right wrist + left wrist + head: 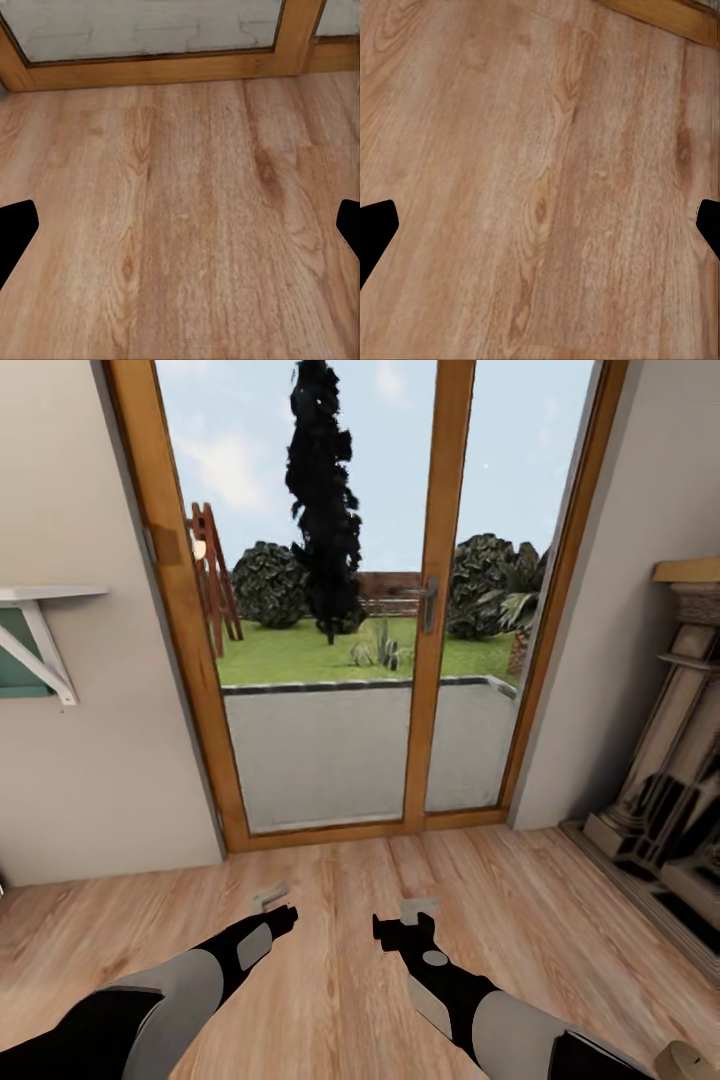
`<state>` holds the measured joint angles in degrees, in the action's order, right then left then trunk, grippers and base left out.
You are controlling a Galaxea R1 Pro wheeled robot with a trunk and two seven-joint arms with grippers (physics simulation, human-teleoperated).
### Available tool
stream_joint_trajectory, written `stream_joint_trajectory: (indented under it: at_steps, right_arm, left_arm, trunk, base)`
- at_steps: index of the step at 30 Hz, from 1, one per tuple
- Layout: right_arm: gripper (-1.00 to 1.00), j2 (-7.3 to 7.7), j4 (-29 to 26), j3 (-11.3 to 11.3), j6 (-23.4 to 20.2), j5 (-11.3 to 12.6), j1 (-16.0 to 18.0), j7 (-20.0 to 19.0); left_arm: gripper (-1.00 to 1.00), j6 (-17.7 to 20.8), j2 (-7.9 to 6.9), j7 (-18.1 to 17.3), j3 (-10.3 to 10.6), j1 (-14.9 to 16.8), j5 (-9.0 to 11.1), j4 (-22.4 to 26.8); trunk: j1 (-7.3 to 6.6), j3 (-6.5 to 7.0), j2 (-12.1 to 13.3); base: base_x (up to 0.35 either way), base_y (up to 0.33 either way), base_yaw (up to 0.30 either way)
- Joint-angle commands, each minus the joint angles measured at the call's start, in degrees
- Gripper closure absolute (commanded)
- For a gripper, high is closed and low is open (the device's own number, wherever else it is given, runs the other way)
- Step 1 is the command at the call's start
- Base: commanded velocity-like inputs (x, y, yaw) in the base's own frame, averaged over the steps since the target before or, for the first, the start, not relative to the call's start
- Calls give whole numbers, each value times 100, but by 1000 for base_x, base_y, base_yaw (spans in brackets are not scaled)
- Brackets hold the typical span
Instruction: Place each of the two pumpkins and all three candles from the living room inside a cabinet in the living room (use any cabinet), then make sure every cabinet is closed, and position the cauldron so it is next to a table in the living room.
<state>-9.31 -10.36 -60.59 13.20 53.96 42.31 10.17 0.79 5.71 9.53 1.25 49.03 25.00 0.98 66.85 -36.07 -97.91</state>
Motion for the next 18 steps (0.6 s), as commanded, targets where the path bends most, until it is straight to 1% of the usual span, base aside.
stream_joint_trajectory:
  at_steps: [1, 8, 18]
  right_arm:
    - [-100, 0, -2, -49, 16, 44, 5, 28]
    - [-100, 0, -2, -49, 16, 44, 5, 28]
    - [-100, 0, -2, -49, 16, 44, 5, 28]
  left_arm:
    - [-100, 9, 0, 23, 15, 1, 31, 7]
    - [-100, 9, 0, 23, 15, 1, 31, 7]
    - [-100, 9, 0, 23, 15, 1, 31, 7]
  trunk:
    - [1, 1, -2]
    - [1, 46, -2]
    - [1, 112, -2]
  base:
    - [190, 0, -162]
    - [190, 36, -166]
    - [190, 146, -168]
